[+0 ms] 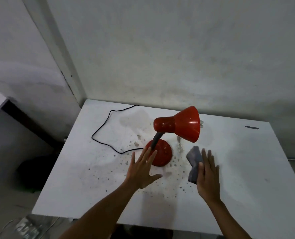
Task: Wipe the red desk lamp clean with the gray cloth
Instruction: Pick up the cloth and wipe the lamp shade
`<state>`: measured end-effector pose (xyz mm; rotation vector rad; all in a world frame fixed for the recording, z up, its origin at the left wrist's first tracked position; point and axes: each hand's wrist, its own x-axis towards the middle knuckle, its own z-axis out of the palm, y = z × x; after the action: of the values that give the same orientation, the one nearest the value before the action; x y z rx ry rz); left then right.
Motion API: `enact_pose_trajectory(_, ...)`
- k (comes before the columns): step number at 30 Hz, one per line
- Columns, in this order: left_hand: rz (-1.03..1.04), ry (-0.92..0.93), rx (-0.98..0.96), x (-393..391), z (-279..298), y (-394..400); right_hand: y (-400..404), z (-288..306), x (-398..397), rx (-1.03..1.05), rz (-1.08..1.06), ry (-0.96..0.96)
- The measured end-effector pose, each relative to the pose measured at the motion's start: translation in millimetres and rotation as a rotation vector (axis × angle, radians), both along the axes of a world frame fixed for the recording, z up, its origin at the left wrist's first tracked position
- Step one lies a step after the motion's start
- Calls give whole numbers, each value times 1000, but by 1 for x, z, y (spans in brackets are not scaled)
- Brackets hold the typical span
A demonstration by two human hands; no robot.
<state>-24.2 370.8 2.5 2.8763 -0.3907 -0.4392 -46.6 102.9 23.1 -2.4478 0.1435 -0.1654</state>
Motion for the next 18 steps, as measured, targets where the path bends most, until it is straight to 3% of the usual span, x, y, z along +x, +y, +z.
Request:
enact_pose_trajectory(5,93,48,-68,21,12,44,16,72,13,106,-159,-264)
enact_pose_trajectory(8,140,15,-234,45,38,49,27,113,27,61,-104,-453)
enact_pose_trajectory(14,81,-15,-748,83,89,28,75,166,62,-431,331,-595)
enact_pose_trajectory(18,90,-116,-950,91,108,9,97,149,88,-810,478,-431)
